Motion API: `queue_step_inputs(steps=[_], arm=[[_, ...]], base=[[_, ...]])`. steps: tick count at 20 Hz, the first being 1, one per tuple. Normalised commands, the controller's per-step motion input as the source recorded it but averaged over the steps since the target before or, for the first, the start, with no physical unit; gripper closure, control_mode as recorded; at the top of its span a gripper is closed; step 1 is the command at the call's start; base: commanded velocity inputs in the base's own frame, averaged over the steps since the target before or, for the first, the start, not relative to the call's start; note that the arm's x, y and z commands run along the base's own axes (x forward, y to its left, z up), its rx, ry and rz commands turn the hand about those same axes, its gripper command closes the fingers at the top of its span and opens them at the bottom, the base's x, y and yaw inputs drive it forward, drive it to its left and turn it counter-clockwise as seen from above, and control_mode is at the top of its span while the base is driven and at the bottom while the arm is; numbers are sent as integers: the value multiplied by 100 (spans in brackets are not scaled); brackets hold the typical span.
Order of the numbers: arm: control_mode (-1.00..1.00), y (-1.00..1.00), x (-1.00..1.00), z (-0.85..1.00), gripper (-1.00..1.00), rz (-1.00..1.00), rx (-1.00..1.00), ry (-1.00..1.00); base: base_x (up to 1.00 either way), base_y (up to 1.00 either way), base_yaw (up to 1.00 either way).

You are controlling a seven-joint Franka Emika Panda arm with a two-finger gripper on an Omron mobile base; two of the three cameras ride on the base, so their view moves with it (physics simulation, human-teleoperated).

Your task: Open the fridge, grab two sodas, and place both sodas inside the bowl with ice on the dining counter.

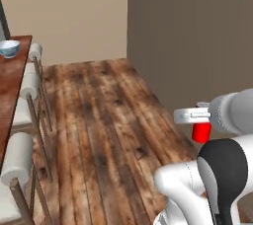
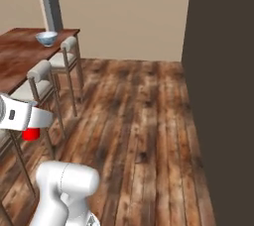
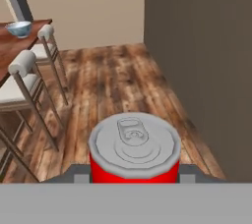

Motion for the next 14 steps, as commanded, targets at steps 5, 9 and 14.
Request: queue_step_inputs(steps=[5,9,14], arm=[[100,0,0,0,100,0,0,0],[100,0,0,0,100,0,0,0],[100,0,0,0,100,0,0,0]], base=[[82,-56,41],[82,-59,39],[75,-60,39]])
